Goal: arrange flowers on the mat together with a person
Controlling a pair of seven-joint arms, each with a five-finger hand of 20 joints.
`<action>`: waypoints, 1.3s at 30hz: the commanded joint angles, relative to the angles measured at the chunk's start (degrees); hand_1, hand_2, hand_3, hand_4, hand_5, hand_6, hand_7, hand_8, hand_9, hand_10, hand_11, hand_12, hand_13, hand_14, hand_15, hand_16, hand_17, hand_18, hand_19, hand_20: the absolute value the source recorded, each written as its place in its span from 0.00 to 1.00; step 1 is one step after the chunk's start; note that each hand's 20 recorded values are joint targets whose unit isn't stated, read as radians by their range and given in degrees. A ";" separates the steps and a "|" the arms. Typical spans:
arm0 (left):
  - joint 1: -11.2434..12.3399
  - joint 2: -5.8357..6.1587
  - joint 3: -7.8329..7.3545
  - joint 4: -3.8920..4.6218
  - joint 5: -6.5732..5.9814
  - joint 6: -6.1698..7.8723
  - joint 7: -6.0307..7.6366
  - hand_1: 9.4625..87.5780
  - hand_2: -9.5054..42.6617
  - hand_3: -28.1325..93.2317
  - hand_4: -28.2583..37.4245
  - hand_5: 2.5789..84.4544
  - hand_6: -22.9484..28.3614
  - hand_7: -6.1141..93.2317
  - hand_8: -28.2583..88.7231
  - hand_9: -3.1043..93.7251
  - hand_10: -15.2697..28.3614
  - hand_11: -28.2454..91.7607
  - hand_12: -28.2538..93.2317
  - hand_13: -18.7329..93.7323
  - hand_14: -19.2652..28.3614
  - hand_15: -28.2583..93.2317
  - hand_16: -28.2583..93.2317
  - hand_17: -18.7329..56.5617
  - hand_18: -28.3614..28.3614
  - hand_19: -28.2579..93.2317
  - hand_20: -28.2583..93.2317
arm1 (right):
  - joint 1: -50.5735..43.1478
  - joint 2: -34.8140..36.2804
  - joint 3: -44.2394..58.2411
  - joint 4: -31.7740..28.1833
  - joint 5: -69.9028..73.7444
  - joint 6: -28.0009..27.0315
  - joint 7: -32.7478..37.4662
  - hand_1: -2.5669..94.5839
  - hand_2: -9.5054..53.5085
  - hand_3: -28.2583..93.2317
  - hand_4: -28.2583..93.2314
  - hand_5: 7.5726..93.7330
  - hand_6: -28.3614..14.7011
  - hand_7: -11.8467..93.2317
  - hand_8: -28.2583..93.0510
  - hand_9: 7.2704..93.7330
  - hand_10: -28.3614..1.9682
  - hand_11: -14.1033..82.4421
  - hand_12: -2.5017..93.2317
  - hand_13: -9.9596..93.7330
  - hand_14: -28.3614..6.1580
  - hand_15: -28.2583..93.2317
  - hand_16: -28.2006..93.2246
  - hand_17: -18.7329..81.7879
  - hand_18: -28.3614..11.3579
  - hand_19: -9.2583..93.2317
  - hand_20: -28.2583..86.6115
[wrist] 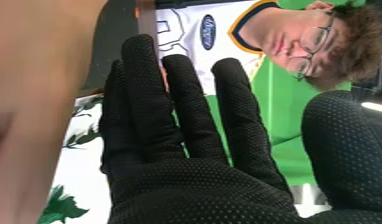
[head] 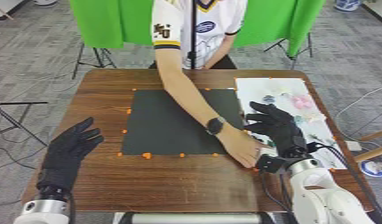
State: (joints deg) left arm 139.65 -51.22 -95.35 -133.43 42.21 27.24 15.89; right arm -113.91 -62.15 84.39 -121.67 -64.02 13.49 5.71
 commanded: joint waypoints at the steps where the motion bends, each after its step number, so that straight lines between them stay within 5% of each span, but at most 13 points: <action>1: 0.49 -0.28 0.13 -0.08 0.07 -0.21 -0.68 0.16 0.32 0.88 0.00 0.44 0.64 0.22 0.15 0.39 0.82 0.51 0.30 0.38 0.95 0.71 0.12 0.15 0.87 0.68 0.27 | -0.44 -0.27 0.08 -0.43 -0.26 0.07 -0.03 0.18 0.43 0.86 0.03 0.50 0.59 0.24 0.14 0.52 0.29 0.31 0.15 0.53 0.18 0.63 0.27 0.33 0.18 0.65 0.34; 39: 0.34 -0.16 1.07 0.24 0.11 -0.09 -0.17 0.16 0.32 0.88 0.00 0.45 0.65 0.23 0.14 0.39 0.82 0.51 0.30 0.38 0.95 0.71 0.12 0.15 0.87 0.68 0.27 | -0.24 -0.07 0.15 -0.33 -0.44 -0.38 0.04 0.18 0.43 0.86 0.03 0.50 0.59 0.24 0.14 0.52 0.29 0.31 0.15 0.53 0.18 0.63 0.27 0.33 0.19 0.65 0.34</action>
State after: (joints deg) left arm 139.54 -51.18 -94.78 -133.42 42.28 27.23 15.83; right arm -113.84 -62.14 84.42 -121.67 -64.06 13.22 6.01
